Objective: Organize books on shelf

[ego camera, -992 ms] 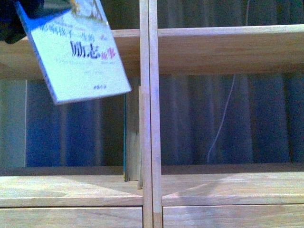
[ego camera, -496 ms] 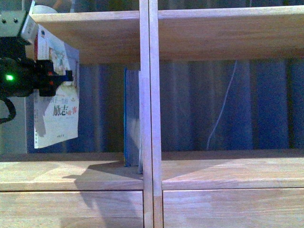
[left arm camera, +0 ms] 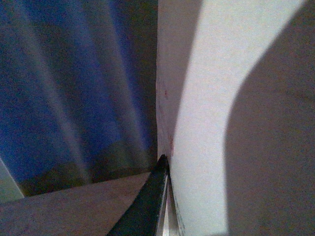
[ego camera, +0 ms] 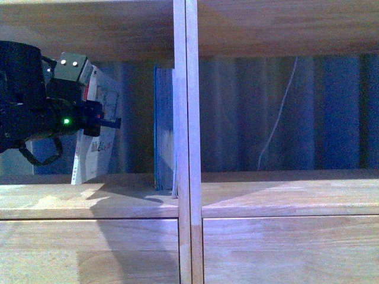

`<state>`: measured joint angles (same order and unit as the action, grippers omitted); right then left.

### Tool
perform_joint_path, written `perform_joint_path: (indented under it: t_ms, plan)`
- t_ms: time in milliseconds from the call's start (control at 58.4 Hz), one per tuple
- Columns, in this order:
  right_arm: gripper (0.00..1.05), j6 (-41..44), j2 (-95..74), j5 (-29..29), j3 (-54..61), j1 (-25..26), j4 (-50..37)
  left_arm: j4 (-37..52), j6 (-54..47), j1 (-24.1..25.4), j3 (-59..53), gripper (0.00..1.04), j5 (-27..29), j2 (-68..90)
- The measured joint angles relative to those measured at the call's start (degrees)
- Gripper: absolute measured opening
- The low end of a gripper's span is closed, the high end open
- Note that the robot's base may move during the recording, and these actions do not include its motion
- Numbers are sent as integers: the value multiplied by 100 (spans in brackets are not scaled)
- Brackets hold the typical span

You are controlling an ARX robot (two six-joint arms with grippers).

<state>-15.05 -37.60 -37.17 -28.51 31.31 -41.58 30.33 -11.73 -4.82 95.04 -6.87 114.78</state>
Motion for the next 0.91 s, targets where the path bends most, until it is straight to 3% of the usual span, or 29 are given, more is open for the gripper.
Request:
perform_joint_path:
  t_ms: [667, 787, 907]
  plan:
    - [98, -15, 0, 4, 0, 0, 2, -157, -575, -544, 1508, 17, 280, 1384]
    - [98, -15, 0, 4, 0, 0, 2, -118, -584, -546, 1515, 38, 286, 1394]
    - [98, -17, 0, 4, 0, 0, 2, 120, -579, -579, 1246, 66, 116, 1331]
